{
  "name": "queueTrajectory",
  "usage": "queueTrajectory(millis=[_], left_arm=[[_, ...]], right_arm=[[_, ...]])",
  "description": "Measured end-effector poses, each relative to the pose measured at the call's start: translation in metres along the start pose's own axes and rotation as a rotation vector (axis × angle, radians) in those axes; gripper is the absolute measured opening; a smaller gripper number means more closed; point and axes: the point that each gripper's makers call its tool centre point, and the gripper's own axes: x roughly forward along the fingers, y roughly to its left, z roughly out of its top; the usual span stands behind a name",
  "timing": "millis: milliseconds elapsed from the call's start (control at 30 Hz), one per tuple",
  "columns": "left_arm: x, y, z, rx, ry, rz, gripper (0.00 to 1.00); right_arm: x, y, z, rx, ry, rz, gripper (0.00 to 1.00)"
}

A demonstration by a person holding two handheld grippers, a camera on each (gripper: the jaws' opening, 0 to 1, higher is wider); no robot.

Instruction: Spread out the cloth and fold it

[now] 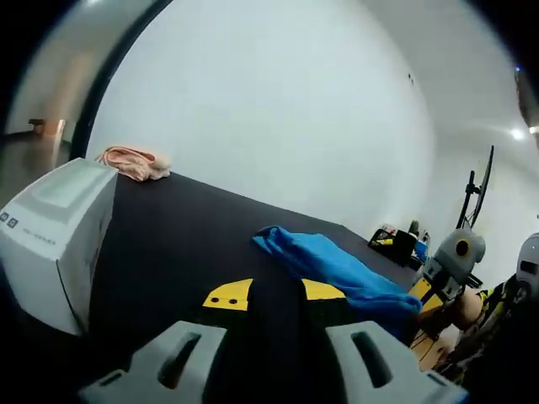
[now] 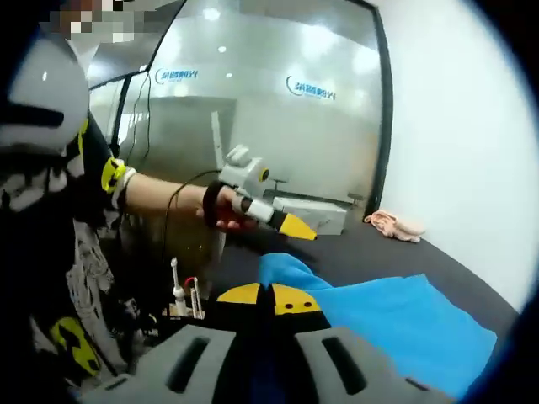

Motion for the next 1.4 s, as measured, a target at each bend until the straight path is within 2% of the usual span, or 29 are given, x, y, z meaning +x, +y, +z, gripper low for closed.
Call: queueTrajectory(millis=[67,100,167,200,233,267,300,333,367,433,500,567,600,633,667,733,800,867,900,933,967,1000,1100,1200,1333,1400], left_arm=[[0.001,-0.003,-0.001,0.004,0.003,-0.006,0.18],[0.002,-0.006,-0.002,0.006,0.009,-0.011,0.18],[0.003,-0.009,-0.003,0.015,0.016,-0.017,0.18],[0.003,-0.010,-0.003,0.018,0.019,-0.019,0.18],[0.003,-0.011,-0.004,0.021,0.023,-0.023,0.18],[0.003,-0.013,-0.005,0.021,0.025,-0.027,0.18],[0.004,-0.017,-0.005,0.017,0.028,-0.036,0.18],[0.004,-0.020,-0.005,0.017,0.029,-0.043,0.18],[0.005,-0.030,-0.006,0.026,0.035,-0.067,0.18],[0.006,-0.043,-0.008,0.051,0.049,-0.105,0.18],[0.006,-0.053,-0.012,0.100,0.069,-0.122,0.18],[0.007,-0.063,-0.017,0.117,0.084,-0.147,0.18],[0.007,-0.066,-0.019,0.124,0.090,-0.156,0.18],[0.008,-0.070,-0.021,0.134,0.092,-0.164,0.18],[0.008,-0.071,-0.021,0.136,0.092,-0.165,0.18],[0.010,-0.074,-0.022,0.137,0.094,-0.174,0.18],[0.012,-0.074,-0.024,0.133,0.095,-0.177,0.18],[0.015,-0.073,-0.026,0.132,0.103,-0.174,0.18],[0.016,-0.073,-0.026,0.130,0.105,-0.171,0.18],[0.016,-0.073,-0.026,0.128,0.105,-0.170,0.18],[0.017,-0.073,-0.025,0.125,0.104,-0.171,0.18],[0.017,-0.074,-0.025,0.122,0.103,-0.173,0.18],[0.018,-0.083,-0.019,0.101,0.087,-0.185,0.18],[0.016,-0.105,-0.018,0.120,0.080,-0.237,0.18],[0.013,-0.128,-0.035,0.181,0.126,-0.312,0.18],[0.014,-0.128,-0.052,0.247,0.186,-0.304,0.18]], right_arm=[[0.008,0.004,-0.024,-0.046,0.077,-0.002,0.02],[0.011,0.005,-0.040,-0.108,0.130,-0.012,0.03],[0.011,0.008,-0.027,-0.229,0.042,-0.046,0.03],[0.010,0.010,-0.029,-0.218,0.056,-0.047,0.04],[0.008,0.012,-0.026,-0.209,0.042,-0.041,0.08],[0.008,0.015,-0.020,-0.172,0.005,-0.014,0.16],[0.005,0.022,-0.012,-0.094,-0.039,0.038,0.29],[0.002,0.024,-0.005,-0.037,-0.067,0.055,0.37],[-0.009,0.022,0.007,0.035,-0.111,0.058,0.40],[-0.032,0.006,0.021,0.022,-0.173,0.000,0.31],[-0.059,-0.013,0.026,0.002,-0.194,-0.082,0.31],[-0.087,-0.031,0.015,0.017,-0.165,-0.156,0.31],[-0.102,-0.041,0.004,0.052,-0.146,-0.199,0.30],[-0.108,-0.045,-0.001,0.062,-0.137,-0.212,0.28],[-0.121,-0.053,-0.017,0.103,-0.098,-0.260,0.26],[-0.138,-0.055,-0.034,0.189,-0.103,-0.265,0.21],[-0.146,-0.053,-0.040,0.272,-0.163,-0.257,0.20],[-0.144,-0.046,-0.058,0.299,-0.118,-0.240,0.20],[-0.141,-0.040,-0.071,0.309,-0.065,-0.224,0.14],[-0.136,-0.030,-0.096,0.313,0.066,-0.197,0.11],[-0.132,-0.034,-0.088,0.276,0.024,-0.249,0.11],[-0.131,-0.032,-0.081,0.184,0.037,-0.235,0.11],[-0.127,-0.030,-0.079,0.210,0.040,-0.225,0.11],[-0.131,-0.027,-0.080,0.229,0.043,-0.215,0.11],[-0.139,-0.024,-0.081,0.231,0.040,-0.207,0.09],[-0.141,-0.023,-0.082,0.243,0.035,-0.206,0.09]])
